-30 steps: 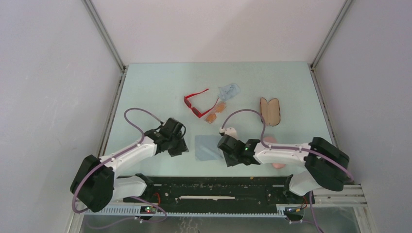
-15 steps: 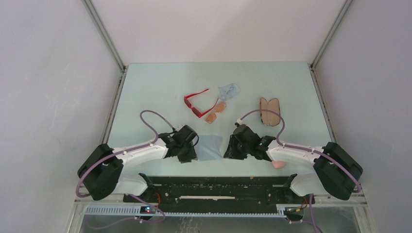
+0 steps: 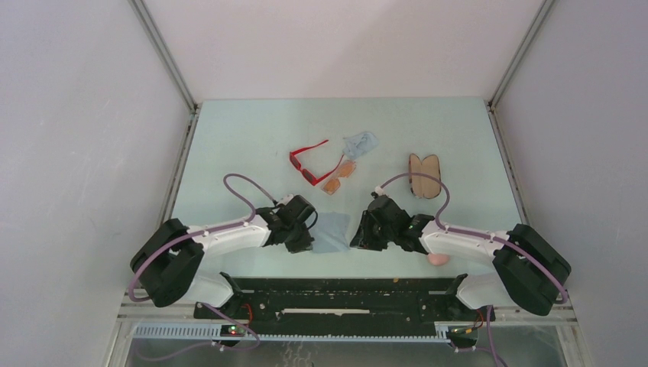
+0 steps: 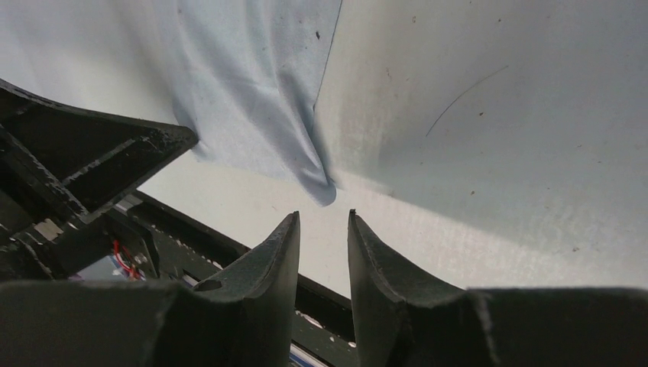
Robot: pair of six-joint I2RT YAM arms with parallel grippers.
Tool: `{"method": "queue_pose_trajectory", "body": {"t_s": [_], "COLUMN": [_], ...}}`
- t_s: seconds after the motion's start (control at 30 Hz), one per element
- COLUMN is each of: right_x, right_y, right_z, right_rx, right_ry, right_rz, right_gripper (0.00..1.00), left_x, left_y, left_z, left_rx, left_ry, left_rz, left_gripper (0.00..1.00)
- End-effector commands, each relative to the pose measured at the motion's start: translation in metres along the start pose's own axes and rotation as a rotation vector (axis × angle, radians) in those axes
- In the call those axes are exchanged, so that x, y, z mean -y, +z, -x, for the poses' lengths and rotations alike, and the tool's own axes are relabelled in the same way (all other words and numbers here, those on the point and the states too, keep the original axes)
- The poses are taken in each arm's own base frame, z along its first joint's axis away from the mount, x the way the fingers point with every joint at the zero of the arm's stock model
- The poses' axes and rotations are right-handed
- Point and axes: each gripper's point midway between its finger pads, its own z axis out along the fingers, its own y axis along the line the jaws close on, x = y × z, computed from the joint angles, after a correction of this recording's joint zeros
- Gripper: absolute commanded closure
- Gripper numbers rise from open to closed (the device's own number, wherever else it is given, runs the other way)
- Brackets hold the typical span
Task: Organize the sunglasses
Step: Adjust the glasses cleaning cloth at the center of the board, then fold the glasses cleaning cloth at the center of the board.
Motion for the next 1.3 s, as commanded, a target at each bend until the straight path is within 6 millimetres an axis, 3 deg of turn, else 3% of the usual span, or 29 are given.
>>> {"method": "queue_pose_trajectory", "body": {"t_s": [0.0, 0.43, 0.47, 0.57, 0.63, 1.1, 1.27], "right_x": [-0.002, -0.008, -0.007, -0.009, -0.009, -0.010, -0.011], "right_y": [0.000, 0.009, 0.011, 0.013, 0.014, 0.025, 0.027], "right_z": [0.009, -0.007, -0.009, -0.014, -0.016, -0.022, -0.021], "right_rx": [0.052, -0.031, -0.037, -0.053, -0.055, -0.067, -0.065], "right_ry": [0.095, 0.192, 0.197, 0.206, 0.208, 0.260, 0.258], "right_rz": [0.032, 0.094, 0.091, 0.094, 0.091, 0.079, 0.081], "right_gripper": [0.62, 0.60, 0.60, 0.60, 0.61, 0.74, 0.83], "left_x": [-0.005, -0.015, -0.015, -0.015, -0.016, -0.021, -0.025], "left_y": [0.004, -0.012, -0.012, -0.013, -0.015, -0.006, -0.003], "left_z": [0.005, 0.005, 0.004, 0.004, 0.003, -0.013, -0.011], "left_rx": [0.034, 0.050, 0.048, 0.045, 0.050, 0.001, 0.021], "left_ry": [-0.014, -0.004, -0.002, 0.000, -0.011, -0.052, -0.072], "left_rz": [0.045, 0.047, 0.046, 0.041, 0.033, -0.022, -0.008], "left_gripper": [0.98, 1.00, 0.97, 0.73, 0.70, 0.74, 0.84]}}
